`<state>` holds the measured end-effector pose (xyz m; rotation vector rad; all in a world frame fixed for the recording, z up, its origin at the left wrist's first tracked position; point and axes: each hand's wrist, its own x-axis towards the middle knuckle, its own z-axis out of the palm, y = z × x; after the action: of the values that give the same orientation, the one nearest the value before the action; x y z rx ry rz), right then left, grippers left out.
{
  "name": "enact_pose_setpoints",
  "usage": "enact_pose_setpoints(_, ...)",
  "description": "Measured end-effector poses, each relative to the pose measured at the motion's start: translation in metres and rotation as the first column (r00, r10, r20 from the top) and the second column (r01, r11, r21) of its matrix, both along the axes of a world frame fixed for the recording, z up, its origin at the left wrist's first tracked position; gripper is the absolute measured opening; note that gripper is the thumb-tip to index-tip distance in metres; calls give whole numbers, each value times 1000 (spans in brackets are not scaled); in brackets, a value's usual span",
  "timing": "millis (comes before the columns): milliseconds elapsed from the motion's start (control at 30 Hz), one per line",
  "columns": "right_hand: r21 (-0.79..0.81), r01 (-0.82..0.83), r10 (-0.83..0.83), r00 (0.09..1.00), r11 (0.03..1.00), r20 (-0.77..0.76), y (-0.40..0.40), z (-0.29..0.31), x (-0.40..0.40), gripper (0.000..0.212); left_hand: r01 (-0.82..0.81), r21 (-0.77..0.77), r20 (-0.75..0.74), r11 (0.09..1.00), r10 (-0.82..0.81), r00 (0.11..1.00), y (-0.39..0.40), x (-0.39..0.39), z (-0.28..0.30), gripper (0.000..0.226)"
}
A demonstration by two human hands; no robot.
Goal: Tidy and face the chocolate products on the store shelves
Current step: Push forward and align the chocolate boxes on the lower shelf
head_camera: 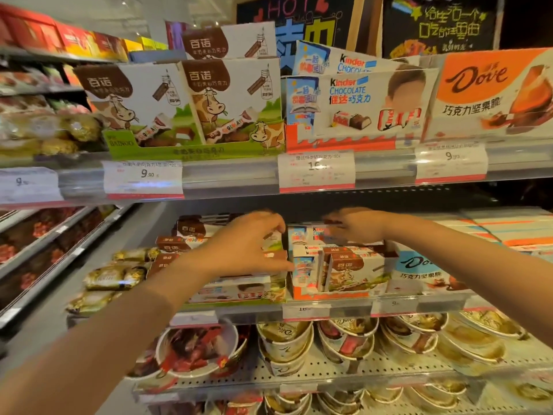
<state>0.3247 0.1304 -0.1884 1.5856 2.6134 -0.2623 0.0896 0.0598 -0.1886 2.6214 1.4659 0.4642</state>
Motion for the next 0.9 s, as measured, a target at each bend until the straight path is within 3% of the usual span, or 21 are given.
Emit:
enact_pose_setpoints(100, 144, -66, 95, 974, 987, -206, -16, 7, -7, 46, 13, -73, -157, 997, -24, 987, -7, -46, 6, 46)
enact_pose_setpoints(167, 287, -203, 291, 907, 936, -305, -34, 8, -18, 29, 5, -113, -192, 994, -27, 981, -11, -76, 0, 38)
enact_pose_setpoints(233, 346, -375, 483, 818, 860, -313, -54, 1, -36, 15, 13, -138, -164, 990, -36, 986, -13, -97, -5, 32)
enact_pose_setpoints(300, 332, -490, 573, 784, 806, -236, -67, -12, -56, 17, 17, -154, -145, 988, -39, 989, -12, -106, -7, 25)
enact_pose_setpoints(467, 482, -424, 510, 859, 767, -55, -69, -28, -89, 27, 29, -187, -35, 982, -36, 999, -6, -107, -7, 20)
enact_pose_setpoints(600, 473, -395, 425, 904, 787, 48, -69, -36, -106, 34, 23, -163, -8, 986, -25, 1000, -2, -106, -6, 21)
enact_pose_setpoints(667, 473, -363, 413, 911, 803, -2, -69, -39, -112, 31, 15, -151, -7, 988, -17, 1000, -1, -108, -6, 25)
enact_pose_setpoints(900, 312, -294, 392, 861, 903, -324, -68, -13, -106, 23, 2, -269, 132, 963, 35, 991, 3, -119, -2, 83)
